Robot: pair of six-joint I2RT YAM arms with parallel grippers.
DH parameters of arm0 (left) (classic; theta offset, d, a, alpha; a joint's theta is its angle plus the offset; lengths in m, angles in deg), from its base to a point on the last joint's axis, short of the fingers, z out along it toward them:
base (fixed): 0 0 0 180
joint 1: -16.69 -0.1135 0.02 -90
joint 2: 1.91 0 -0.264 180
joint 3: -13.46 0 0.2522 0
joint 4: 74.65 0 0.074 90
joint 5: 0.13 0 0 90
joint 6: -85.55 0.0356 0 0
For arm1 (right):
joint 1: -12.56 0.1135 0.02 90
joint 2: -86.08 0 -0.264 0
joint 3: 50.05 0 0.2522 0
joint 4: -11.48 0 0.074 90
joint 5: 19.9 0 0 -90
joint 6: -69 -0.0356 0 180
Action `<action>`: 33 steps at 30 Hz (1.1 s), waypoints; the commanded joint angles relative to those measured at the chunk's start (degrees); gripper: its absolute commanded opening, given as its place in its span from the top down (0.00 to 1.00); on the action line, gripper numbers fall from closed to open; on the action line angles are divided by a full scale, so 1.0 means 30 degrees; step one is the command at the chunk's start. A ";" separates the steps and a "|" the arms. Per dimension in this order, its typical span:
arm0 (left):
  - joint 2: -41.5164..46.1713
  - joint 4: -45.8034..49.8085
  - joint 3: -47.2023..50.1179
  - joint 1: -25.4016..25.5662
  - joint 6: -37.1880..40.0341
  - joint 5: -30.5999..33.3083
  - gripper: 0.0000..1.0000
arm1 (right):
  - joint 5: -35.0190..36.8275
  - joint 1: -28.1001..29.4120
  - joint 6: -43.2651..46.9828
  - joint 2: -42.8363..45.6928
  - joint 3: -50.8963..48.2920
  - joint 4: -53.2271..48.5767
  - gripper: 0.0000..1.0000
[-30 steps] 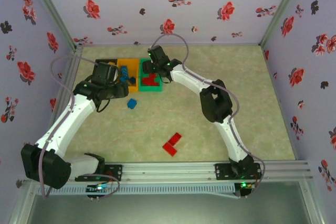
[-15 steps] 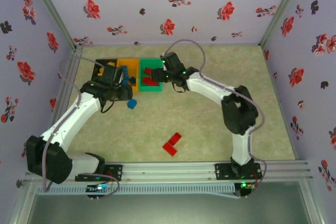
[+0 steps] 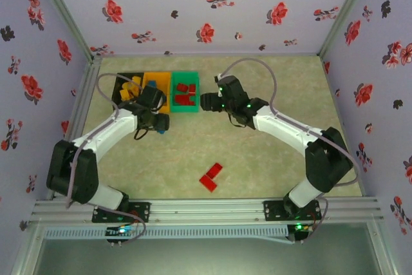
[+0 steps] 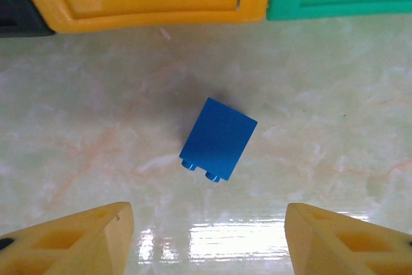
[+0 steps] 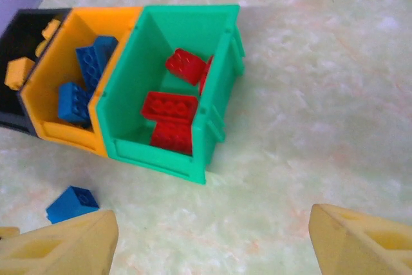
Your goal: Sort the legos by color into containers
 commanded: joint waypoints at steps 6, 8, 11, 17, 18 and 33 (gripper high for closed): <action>-0.2447 -0.1853 -0.0114 0.0116 0.2636 -0.0340 0.38 | 0.0679 -0.0188 -0.0902 0.0569 -0.0758 0.0649 0.21; -0.2627 -0.2374 0.0002 0.0141 0.3009 -0.0314 0.39 | 0.0724 -0.0182 -0.0944 0.0584 -0.0728 0.0625 0.21; -0.2954 -0.2594 -0.0135 0.0091 0.3341 -0.0007 0.39 | 0.0852 -0.0182 -0.1030 0.0756 -0.0843 0.0443 0.21; -0.4378 -0.2568 -0.0898 0.0073 0.3516 0.0097 0.40 | 0.1171 -0.0241 -0.1226 0.1458 -0.1668 0.0276 0.21; -0.4588 -0.2542 -0.1017 0.0068 0.3512 0.0097 0.41 | 0.1245 -0.0266 -0.1239 0.1610 -0.1784 0.0267 0.21; -0.5038 -0.1675 -0.1867 0.0016 0.3207 0.0093 0.75 | 0.1820 -0.0533 -0.1318 0.3031 -0.2973 0.0325 0.22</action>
